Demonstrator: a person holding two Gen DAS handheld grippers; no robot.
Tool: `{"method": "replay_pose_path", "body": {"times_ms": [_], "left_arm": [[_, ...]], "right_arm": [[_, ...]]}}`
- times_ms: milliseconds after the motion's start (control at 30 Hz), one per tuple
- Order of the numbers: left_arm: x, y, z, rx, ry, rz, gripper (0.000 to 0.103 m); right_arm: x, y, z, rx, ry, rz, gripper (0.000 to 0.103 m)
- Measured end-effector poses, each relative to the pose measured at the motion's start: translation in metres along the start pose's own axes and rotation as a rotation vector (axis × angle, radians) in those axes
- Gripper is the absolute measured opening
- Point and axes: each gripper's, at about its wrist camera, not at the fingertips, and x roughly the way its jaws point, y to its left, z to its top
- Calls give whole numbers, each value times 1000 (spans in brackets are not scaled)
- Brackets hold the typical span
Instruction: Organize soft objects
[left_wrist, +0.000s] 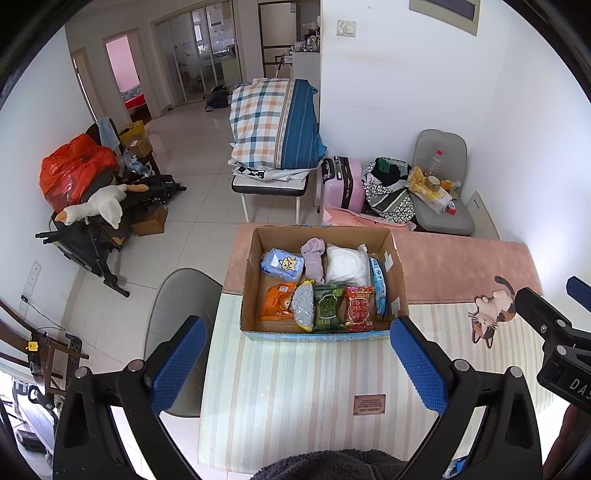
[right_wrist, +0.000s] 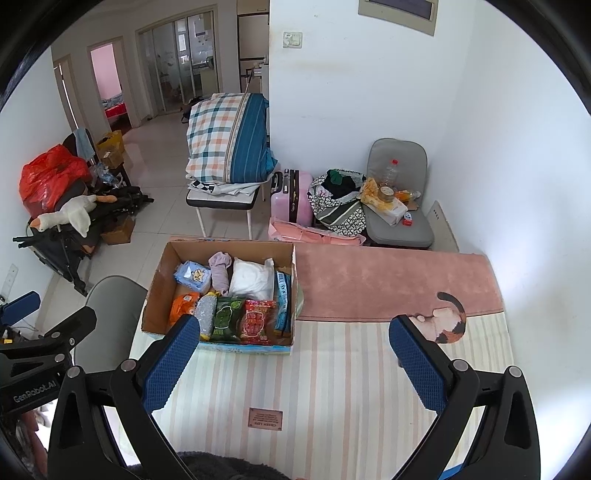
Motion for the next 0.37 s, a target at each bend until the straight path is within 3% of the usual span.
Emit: {"method": "replay_pose_path", "body": {"times_ms": [367], "left_arm": [[2, 0, -2, -2, 0, -3, 102]], "right_arm": [[0, -1, 0, -1, 1, 4, 103]]}}
